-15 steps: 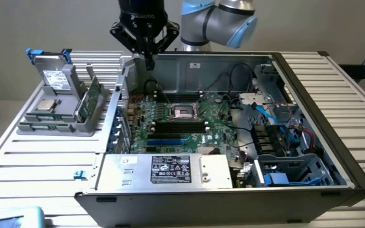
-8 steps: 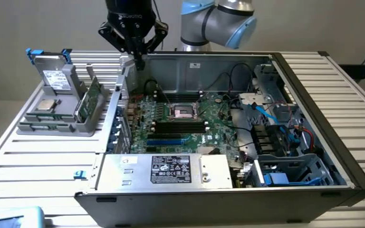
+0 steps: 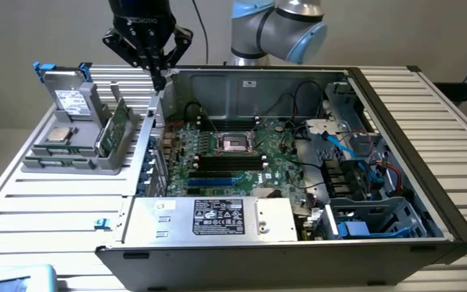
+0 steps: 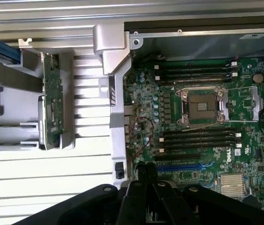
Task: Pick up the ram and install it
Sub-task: 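Reach for the ram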
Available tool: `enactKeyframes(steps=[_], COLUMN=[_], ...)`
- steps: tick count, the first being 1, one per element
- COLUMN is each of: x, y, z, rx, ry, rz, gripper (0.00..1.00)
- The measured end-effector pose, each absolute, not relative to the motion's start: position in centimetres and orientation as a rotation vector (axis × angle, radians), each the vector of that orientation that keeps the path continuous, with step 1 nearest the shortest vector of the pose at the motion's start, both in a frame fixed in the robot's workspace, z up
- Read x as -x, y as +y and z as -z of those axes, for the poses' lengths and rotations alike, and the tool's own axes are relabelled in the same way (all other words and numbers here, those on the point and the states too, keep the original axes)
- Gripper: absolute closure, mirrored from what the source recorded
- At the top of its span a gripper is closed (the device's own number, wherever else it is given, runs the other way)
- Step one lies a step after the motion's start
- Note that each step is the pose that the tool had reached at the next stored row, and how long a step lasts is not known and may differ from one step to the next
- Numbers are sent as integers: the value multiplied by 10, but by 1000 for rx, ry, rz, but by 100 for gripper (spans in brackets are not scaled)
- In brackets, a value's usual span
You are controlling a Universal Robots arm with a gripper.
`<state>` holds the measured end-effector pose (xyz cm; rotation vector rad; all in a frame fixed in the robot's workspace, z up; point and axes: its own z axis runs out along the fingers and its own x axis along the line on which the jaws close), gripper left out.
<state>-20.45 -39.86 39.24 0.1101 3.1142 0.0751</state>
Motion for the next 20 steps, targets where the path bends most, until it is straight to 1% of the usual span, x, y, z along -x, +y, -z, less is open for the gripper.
enactKeyframes(steps=[20], x=[283], y=[-397], z=[-392], rx=[-110], ry=[3115], rz=[-75], gripper=[89])
